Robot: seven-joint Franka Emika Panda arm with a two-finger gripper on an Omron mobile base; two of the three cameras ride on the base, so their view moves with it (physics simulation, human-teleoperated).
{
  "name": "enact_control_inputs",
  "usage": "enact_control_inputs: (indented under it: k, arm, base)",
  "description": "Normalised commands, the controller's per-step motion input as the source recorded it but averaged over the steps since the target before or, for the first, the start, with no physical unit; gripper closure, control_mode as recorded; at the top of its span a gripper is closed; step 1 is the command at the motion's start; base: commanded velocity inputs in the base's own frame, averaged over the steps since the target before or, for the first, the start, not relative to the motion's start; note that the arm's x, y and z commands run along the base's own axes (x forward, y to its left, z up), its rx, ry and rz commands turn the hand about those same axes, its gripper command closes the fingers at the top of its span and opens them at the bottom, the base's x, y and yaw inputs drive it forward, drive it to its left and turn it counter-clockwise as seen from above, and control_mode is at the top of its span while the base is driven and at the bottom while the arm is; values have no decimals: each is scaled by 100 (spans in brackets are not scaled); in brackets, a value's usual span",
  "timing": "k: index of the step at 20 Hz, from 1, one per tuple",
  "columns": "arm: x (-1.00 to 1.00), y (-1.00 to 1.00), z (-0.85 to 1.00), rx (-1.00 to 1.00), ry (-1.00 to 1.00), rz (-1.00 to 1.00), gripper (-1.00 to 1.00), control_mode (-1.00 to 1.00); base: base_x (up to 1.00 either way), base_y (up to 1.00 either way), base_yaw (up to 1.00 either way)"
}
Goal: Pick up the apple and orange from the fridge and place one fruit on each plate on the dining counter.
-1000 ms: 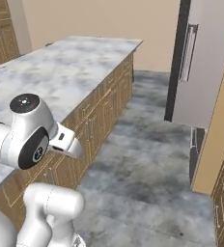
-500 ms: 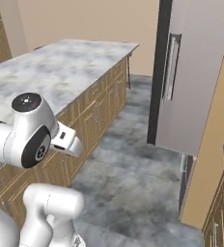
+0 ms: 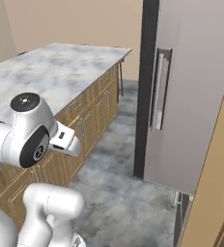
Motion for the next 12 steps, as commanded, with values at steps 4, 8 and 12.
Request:
enact_control_inputs:
  k: [4,8,12]
  arm:
    - [0,0,0,0,0,0,-100,100]
    - [0,0,0,0,0,0,-100,100]
    - [0,0,0,0,0,0,-100,100]
  base:
    - [100,2,-7]
    - [100,2,-8]
    - [100,24,-6]
